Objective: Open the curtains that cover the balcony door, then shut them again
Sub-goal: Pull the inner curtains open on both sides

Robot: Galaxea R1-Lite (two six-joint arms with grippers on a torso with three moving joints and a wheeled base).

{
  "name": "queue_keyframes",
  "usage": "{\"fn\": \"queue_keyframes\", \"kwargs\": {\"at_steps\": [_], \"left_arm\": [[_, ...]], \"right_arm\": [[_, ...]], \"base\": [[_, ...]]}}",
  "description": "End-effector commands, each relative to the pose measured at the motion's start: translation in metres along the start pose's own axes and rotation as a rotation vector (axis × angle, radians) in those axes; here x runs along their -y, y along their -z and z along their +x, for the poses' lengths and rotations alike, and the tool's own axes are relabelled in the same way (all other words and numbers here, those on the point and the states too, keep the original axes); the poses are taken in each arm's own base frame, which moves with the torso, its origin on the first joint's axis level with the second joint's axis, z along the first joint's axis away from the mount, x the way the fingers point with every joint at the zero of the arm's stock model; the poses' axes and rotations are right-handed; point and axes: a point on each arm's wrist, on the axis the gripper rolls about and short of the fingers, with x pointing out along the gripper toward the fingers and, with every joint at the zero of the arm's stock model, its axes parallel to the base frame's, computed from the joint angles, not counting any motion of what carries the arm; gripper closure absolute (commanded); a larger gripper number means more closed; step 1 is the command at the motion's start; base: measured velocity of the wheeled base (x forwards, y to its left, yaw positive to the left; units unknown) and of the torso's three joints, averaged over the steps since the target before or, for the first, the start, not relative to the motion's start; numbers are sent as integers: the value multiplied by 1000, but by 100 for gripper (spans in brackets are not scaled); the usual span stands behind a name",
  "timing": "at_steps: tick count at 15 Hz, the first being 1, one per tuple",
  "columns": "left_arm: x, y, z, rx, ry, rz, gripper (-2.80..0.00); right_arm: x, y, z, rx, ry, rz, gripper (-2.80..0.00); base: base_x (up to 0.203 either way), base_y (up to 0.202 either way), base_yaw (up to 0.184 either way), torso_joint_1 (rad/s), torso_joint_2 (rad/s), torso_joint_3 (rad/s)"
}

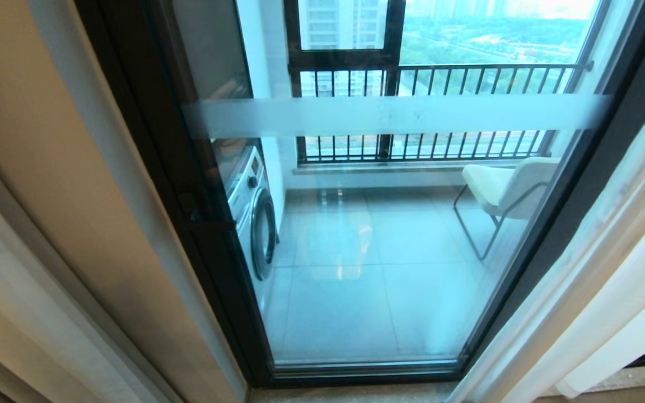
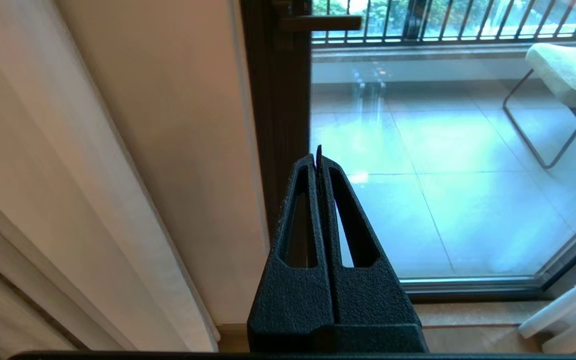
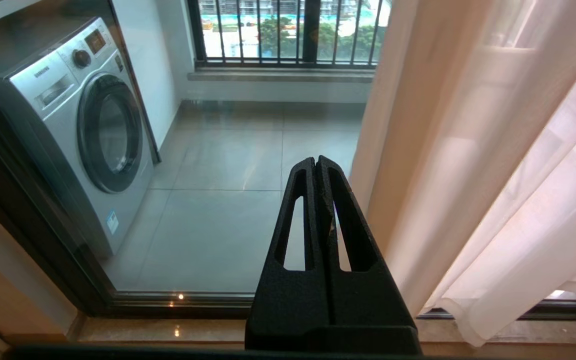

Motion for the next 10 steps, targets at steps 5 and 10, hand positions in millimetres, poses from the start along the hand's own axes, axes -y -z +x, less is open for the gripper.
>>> {"fn": "queue_keyframes", "kwargs": {"at_steps": [5,10], "left_arm": [[0,0,0,1,-2,0,0],[0,0,0,1,-1,0,0]], "right_arm": [[0,0,0,0,0,0,0],[0,0,0,-1,0,-1,0]], "base": [[0,-189,-1,5,2,3],[0,-188,0,2,3,2]]}}
